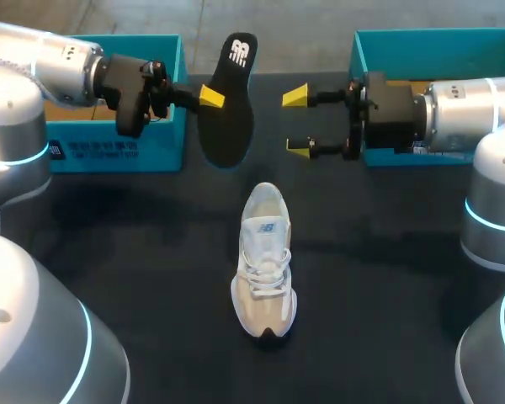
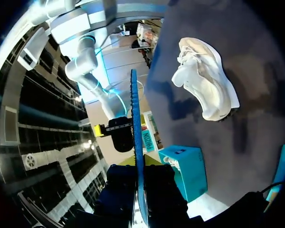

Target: Take the shoe out of the shoebox, open the shoe tongue, remove and reinsert the insole, then place the shoe into the shoebox

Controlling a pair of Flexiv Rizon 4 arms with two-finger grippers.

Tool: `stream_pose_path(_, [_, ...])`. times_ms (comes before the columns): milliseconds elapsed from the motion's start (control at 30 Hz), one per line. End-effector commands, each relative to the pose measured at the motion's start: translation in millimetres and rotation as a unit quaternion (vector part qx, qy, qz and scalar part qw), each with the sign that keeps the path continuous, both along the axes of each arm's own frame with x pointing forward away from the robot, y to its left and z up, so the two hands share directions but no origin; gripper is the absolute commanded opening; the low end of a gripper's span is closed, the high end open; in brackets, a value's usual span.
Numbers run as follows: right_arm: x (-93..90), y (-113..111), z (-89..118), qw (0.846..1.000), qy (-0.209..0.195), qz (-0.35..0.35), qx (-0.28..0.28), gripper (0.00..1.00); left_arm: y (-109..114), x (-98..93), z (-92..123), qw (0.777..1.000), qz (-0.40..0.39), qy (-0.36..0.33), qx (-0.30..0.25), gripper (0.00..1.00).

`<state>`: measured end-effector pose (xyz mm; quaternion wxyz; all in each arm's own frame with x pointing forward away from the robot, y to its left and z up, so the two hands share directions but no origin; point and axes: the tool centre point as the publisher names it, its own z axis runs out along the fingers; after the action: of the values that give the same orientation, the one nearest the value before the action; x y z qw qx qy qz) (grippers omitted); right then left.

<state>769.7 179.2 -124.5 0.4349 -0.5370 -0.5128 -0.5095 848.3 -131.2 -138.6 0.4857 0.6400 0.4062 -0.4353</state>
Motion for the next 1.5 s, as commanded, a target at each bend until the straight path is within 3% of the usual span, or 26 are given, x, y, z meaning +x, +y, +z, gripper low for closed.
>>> stream_pose_path(33, [-0.6, 2, -1, 1.000, -0.001, -0.002, 0.000, 1.00, -2, -13.3, 3, 0.999, 0.035, 0.006, 0.008, 0.00])
stream_pose_path(600, [-0.6, 2, -1, 1.000, -0.001, -0.002, 0.000, 1.00, -10, -17.5, 1, 0.997, 0.052, 0.062, -0.008, 0.00])
stream_pose_path(1367, [-0.6, 2, -1, 1.000, -0.001, -0.002, 0.000, 1.00, -10, -17.5, 1, 0.997, 0.052, 0.062, -0.008, 0.00])
stream_pose_path(1500, [9.5, 8, 3, 1.000, -0.012, -0.004, -0.005, 1.00, -10, -17.5, 1, 0.997, 0.052, 0.062, -0.008, 0.00])
